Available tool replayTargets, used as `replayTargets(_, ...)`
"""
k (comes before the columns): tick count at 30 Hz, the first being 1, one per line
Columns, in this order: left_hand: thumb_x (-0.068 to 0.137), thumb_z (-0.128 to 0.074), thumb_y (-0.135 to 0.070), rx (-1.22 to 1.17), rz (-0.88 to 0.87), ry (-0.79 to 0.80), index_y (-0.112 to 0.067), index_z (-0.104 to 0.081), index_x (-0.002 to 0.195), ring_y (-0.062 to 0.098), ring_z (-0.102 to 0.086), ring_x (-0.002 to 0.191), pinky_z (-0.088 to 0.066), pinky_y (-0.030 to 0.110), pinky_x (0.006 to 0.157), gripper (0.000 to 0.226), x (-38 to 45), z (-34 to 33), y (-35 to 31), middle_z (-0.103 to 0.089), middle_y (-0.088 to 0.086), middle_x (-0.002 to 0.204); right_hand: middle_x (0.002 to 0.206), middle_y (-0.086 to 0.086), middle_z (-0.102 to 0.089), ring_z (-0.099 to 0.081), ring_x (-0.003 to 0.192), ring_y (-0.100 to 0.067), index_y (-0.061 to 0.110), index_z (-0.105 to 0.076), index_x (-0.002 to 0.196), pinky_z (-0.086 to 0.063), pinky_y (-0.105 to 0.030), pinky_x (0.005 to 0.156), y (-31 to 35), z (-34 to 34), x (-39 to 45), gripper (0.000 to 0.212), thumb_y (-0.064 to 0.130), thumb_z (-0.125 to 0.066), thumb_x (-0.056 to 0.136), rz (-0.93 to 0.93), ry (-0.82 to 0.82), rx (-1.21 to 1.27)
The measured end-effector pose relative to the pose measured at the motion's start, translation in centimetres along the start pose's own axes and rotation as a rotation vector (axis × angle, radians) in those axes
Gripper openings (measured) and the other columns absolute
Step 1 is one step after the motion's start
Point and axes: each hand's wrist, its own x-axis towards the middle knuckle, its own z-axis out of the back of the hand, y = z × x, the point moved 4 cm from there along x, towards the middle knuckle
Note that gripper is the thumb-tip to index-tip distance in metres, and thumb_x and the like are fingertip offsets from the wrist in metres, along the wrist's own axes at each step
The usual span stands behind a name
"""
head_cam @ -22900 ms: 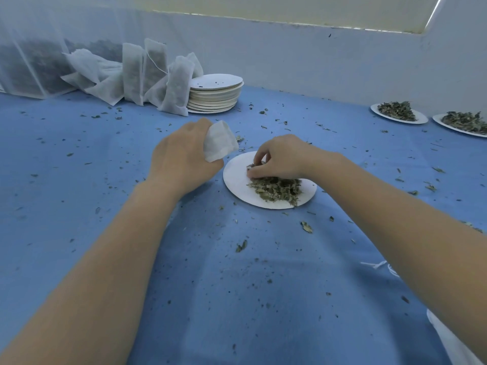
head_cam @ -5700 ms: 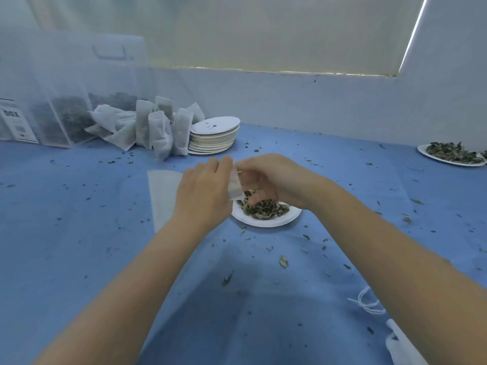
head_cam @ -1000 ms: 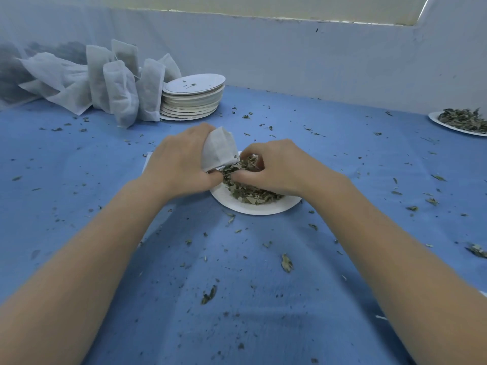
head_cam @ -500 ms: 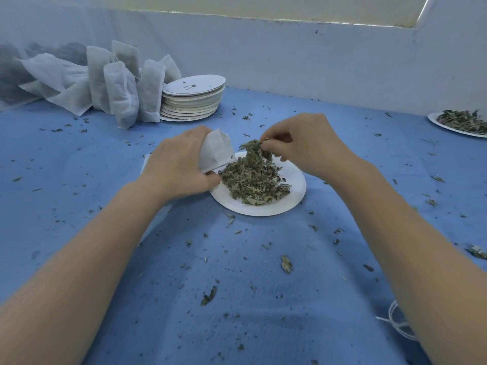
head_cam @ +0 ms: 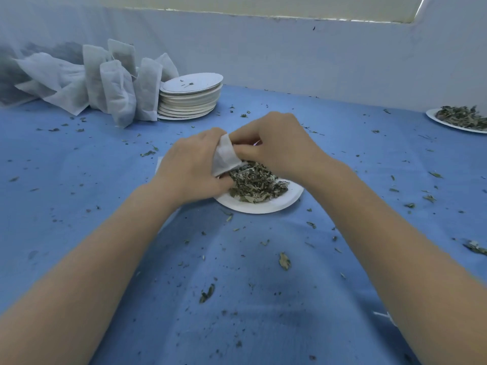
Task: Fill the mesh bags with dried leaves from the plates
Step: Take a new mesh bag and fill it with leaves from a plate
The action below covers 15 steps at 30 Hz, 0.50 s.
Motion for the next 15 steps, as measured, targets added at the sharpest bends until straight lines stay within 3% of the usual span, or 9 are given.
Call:
replayTargets(4,0.063,-0.067,-0.029,-0.078,0.063,-0.035,-0.015,-0.052,0.108,0.023,-0.048,0.075,-0.039,0.033,0.064,0.049,0.0,0.3,0.4,-0.052,-0.004,0.084,0.095,0.009,-0.072,-0.059,0.085,-0.003,0.034,-0.074,0.096,-0.042,-0.012,0.076,-0.3,1.0,-0.5,0.022,0.018,-0.062,0.087,-0.004,0.082,0.233)
replayTargets(6,0.060,-0.062,-0.033,-0.115,0.064,-0.047,-0.017,-0.053,0.108,0.023,-0.049,0.075,-0.041,0.034,0.064,0.052,0.0,0.5,0.4,-0.054,-0.003,0.085,0.092,0.007,-0.072,-0.061,0.084,-0.007,0.042,-0.071,0.082,-0.047,-0.022,0.084,-0.5,1.2,-0.3,0.025,0.018,-0.069,0.081,-0.014,0.004,0.241)
replayTargets(8,0.060,-0.065,-0.034,-0.129,0.064,-0.056,-0.019,-0.052,0.108,0.021,-0.050,0.076,-0.040,0.032,0.064,0.052,0.0,0.5,0.3,-0.055,-0.004,0.086,0.093,0.004,-0.066,-0.058,0.082,-0.010,0.040,-0.070,0.077,-0.046,-0.029,0.085,-0.5,0.8,-0.2,0.022,0.018,-0.073,0.077,-0.024,-0.088,0.166)
replayTargets(11,0.063,-0.072,-0.025,-0.148,0.047,-0.093,-0.019,-0.052,0.110,0.018,-0.048,0.075,-0.036,0.029,0.064,0.051,0.0,0.5,0.2,-0.053,-0.008,0.086,0.099,0.001,-0.057,-0.054,0.088,-0.013,0.029,-0.068,0.090,-0.044,-0.025,0.081,-0.7,-0.1,0.0,0.016,0.019,-0.071,0.079,-0.051,-0.145,0.084)
replayTargets(15,0.060,-0.065,-0.034,-0.100,0.041,-0.104,-0.019,-0.052,0.111,0.016,-0.046,0.076,-0.035,0.028,0.064,0.055,0.0,0.6,0.1,-0.051,-0.010,0.087,0.094,-0.004,-0.066,-0.067,0.068,-0.017,0.021,-0.056,0.095,-0.055,-0.028,0.068,-1.4,-0.2,-0.3,0.026,0.024,-0.074,0.077,-0.214,-0.085,0.349)
